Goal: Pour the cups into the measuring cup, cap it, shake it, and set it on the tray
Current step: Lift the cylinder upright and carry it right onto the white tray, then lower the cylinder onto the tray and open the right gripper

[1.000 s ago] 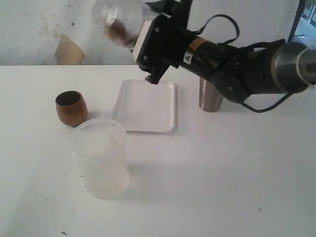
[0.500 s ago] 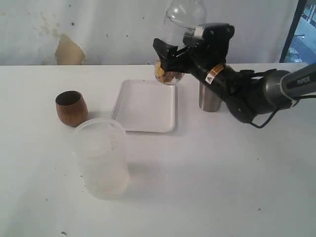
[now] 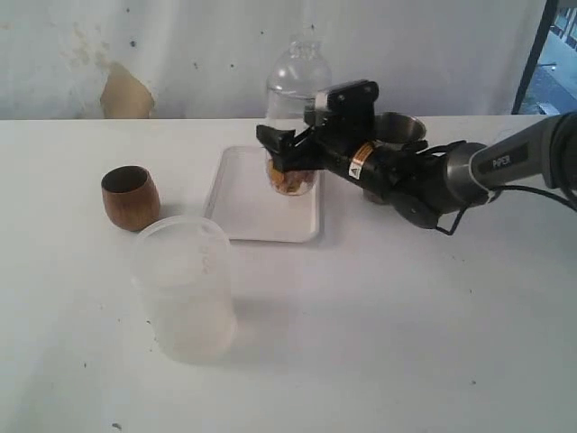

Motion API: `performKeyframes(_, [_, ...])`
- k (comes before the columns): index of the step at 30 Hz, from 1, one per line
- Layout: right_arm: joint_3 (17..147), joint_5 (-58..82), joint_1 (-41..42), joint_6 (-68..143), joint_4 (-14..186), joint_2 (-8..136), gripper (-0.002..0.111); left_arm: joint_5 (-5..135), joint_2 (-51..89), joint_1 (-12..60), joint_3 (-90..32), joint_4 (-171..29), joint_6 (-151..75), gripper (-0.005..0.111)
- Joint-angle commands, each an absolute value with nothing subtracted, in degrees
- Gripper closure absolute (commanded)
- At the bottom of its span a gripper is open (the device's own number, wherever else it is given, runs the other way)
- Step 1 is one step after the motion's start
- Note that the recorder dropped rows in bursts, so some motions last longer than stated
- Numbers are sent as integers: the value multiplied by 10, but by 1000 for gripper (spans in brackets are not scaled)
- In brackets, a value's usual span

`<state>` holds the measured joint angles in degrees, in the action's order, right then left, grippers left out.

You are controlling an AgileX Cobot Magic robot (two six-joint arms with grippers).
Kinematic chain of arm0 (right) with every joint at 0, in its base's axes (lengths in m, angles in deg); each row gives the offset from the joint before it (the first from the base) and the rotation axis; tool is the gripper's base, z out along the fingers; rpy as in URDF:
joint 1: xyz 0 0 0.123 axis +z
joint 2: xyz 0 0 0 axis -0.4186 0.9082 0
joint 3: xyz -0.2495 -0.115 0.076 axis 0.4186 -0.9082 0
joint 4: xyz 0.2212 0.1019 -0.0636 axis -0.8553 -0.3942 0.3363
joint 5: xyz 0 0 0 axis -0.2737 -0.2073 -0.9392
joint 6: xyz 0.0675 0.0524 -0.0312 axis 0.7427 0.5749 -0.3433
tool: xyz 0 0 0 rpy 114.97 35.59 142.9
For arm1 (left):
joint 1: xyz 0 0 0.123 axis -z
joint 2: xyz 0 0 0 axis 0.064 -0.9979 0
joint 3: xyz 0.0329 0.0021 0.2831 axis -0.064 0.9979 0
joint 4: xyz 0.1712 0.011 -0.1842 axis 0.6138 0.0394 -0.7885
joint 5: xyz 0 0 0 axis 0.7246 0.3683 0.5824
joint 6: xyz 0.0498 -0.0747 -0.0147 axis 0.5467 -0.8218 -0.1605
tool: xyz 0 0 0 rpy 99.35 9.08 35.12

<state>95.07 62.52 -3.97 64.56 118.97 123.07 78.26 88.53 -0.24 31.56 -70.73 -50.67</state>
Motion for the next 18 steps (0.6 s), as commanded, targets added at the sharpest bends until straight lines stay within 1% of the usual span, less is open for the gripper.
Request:
performKeyframes(1, [964,606,-19,638,1213,1228,108,779,888,-2,318,-708,-508,107])
performKeyframes(18, [992,590,-12,638,1213,1270,108,779,888,-2,318,-708,-508,107])
